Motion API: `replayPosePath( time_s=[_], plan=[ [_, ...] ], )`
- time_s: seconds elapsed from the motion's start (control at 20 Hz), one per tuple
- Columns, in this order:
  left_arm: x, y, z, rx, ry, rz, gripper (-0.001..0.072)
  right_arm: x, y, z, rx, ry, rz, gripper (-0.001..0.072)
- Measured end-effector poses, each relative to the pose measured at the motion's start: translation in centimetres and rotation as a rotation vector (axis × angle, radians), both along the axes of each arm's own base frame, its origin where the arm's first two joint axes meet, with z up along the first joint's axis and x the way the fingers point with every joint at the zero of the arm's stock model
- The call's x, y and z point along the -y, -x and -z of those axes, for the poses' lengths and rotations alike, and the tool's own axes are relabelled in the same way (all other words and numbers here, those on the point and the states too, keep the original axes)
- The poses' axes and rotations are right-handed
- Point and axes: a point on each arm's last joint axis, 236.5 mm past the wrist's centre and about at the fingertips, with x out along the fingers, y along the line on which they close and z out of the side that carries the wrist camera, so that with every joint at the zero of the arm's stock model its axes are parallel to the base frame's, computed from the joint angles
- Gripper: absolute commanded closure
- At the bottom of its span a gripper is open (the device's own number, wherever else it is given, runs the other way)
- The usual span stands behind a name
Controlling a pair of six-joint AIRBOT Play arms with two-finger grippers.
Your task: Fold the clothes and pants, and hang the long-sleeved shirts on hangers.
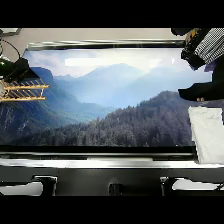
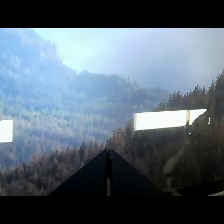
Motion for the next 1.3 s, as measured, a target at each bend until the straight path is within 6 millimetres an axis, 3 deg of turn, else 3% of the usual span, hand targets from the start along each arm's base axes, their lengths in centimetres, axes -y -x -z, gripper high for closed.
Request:
replayPosePath(
  time_s=[0.2, 0.6, 1.0, 1.3],
  plan=[
    [0.0, 0.0, 0.0, 0.000, 0.000, 0.000, 0.0690, 0.6, 3.8, 0.9, -0.156, 0.009, 0.076, 0.0681],
    [0.0, 0.0, 0.0, 0.000, 0.000, 0.000, 0.0689, 0.6, 12.3, 4.6, -0.532, 0.014, 0.132, 0.0681],
    [0.0, 0.0, 0.0, 0.000, 0.000, 0.000, 0.0690, -1.9, 19.6, 9.9, -0.853, 0.037, 0.118, 0.0681],
    [0.0, 0.0, 0.0, -0.001, 0.000, 0.000, 0.0690, -2.1, 24.0, 12.2, -1.020, 0.075, 0.114, 0.0681]
  ],
)
